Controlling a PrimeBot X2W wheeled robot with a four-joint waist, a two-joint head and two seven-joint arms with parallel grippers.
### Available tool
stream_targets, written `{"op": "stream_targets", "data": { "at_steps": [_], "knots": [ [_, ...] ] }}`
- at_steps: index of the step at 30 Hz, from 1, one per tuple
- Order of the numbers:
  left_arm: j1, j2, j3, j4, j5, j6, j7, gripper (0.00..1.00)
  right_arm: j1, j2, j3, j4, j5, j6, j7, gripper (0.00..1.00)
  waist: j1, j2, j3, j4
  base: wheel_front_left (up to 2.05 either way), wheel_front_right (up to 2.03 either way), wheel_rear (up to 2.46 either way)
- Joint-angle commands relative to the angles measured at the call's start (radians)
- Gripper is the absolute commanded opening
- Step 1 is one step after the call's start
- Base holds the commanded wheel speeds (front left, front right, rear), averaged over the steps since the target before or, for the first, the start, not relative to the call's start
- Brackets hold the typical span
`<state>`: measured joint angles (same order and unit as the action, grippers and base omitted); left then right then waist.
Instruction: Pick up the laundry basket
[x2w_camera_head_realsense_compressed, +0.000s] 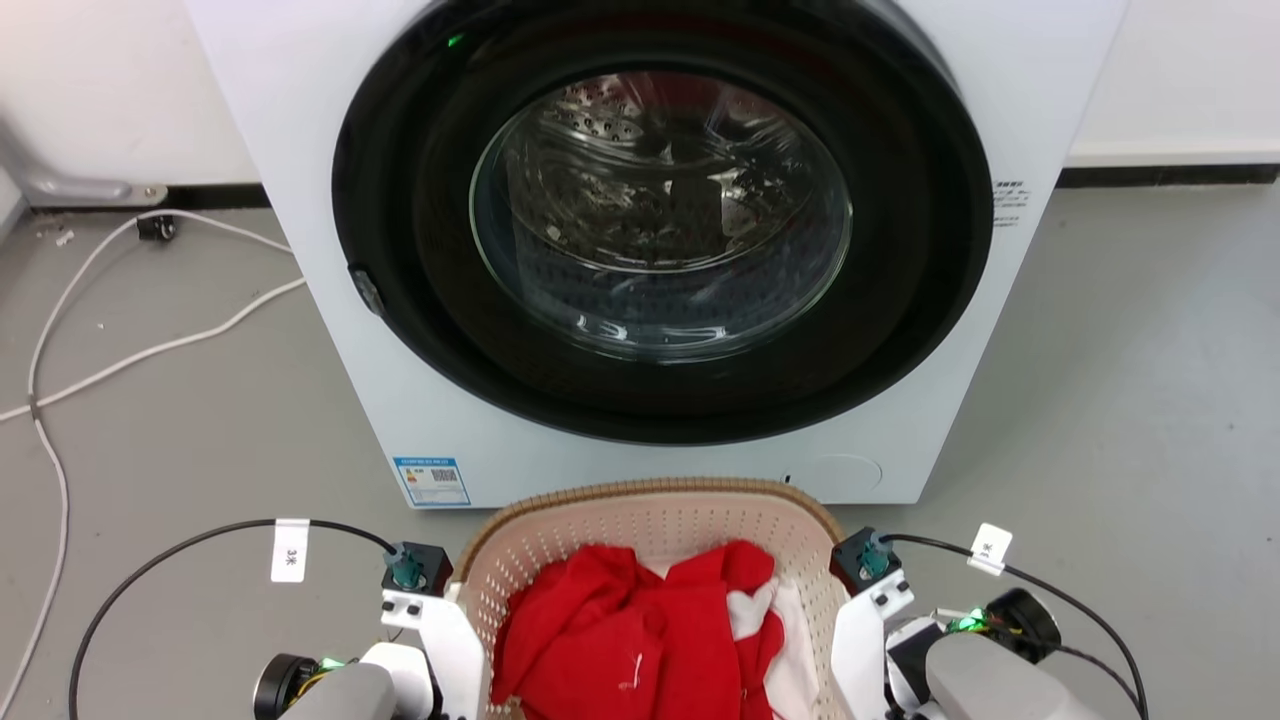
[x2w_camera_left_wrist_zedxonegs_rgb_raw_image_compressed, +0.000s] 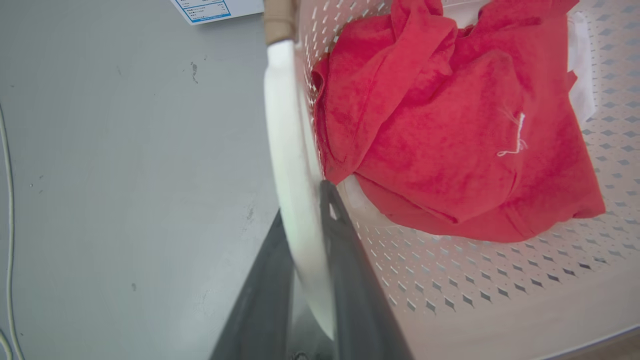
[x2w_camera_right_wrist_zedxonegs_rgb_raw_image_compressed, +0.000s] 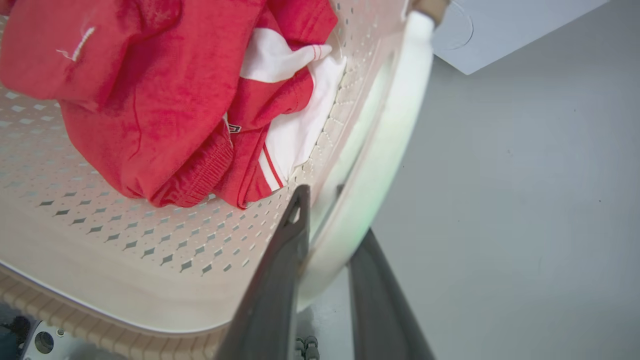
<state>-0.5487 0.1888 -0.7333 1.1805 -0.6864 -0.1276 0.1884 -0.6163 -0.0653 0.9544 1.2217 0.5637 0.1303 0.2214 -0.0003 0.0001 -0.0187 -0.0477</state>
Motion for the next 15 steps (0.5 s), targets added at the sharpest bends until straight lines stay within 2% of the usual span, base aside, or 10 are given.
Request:
{"op": "stream_targets", "data": {
  "at_steps": [1, 15],
  "knots": [
    [0.009, -0.001, -0.014, -0.014, -0.013, -0.003, 0.006, 0.00, 0.013, 0.003, 0.019, -0.015, 0.012, 0.002, 0.008, 0.00, 0.0003, -0.0001, -0.014, -0.002, 0.00, 0.00, 0.00],
    [0.016, -0.001, -0.098, -0.006, -0.100, -0.003, 0.057, 0.00, 0.024, -0.025, 0.115, -0.025, 0.139, 0.001, 0.066, 0.00, 0.0003, -0.0001, -0.055, -0.008, 0.00, 0.00, 0.00]
  ]
}}
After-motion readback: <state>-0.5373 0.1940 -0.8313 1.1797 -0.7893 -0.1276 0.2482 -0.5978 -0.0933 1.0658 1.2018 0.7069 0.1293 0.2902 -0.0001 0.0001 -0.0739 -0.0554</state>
